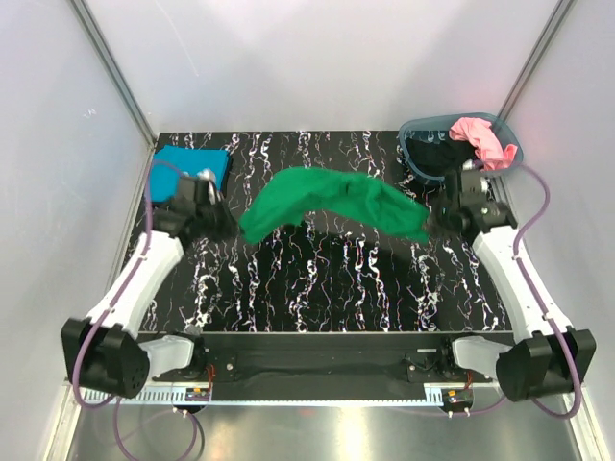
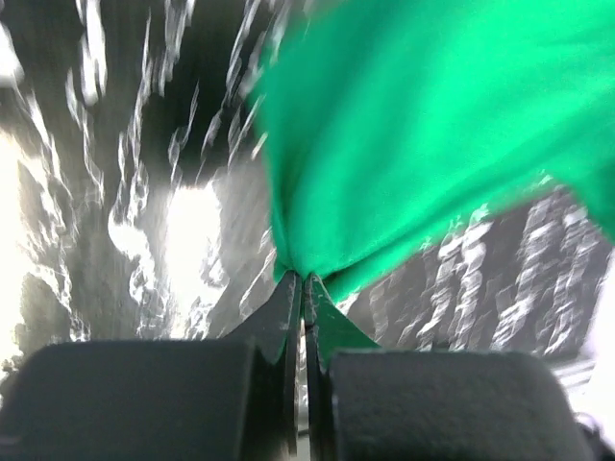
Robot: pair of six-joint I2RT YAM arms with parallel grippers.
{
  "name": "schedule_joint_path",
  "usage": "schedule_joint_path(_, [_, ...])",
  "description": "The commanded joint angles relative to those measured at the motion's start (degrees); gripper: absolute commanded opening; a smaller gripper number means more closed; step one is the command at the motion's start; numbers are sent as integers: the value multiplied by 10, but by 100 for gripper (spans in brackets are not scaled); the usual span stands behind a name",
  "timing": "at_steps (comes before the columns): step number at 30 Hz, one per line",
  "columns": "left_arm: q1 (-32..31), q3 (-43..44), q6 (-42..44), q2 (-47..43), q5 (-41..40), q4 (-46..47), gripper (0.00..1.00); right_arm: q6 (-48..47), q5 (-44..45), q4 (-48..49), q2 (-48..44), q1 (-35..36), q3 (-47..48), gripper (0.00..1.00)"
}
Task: Fold and stack the t-shirts
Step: Flatten the tshirt out
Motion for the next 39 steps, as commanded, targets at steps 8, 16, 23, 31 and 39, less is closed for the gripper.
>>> schedule_joint_path(8, [3, -188, 0, 27, 73, 5, 20, 21, 19, -31, 49, -12, -64, 56])
schedule_joint_path(16, [4, -91, 4, 33, -3, -10, 62, 19, -134, 20, 182, -3, -3, 53])
schedule_joint_path(23, [16, -35, 15, 139, -54, 31, 62, 48, -107, -33, 186, 43, -26, 50])
schedule_joint_path(31, [19, -60, 34, 153, -96, 28, 62, 34, -83, -47, 167, 43, -40, 50])
schedule_joint_path(39, [30, -81, 44, 217, -8, 112, 63, 77, 11, -70, 144, -5, -48, 50])
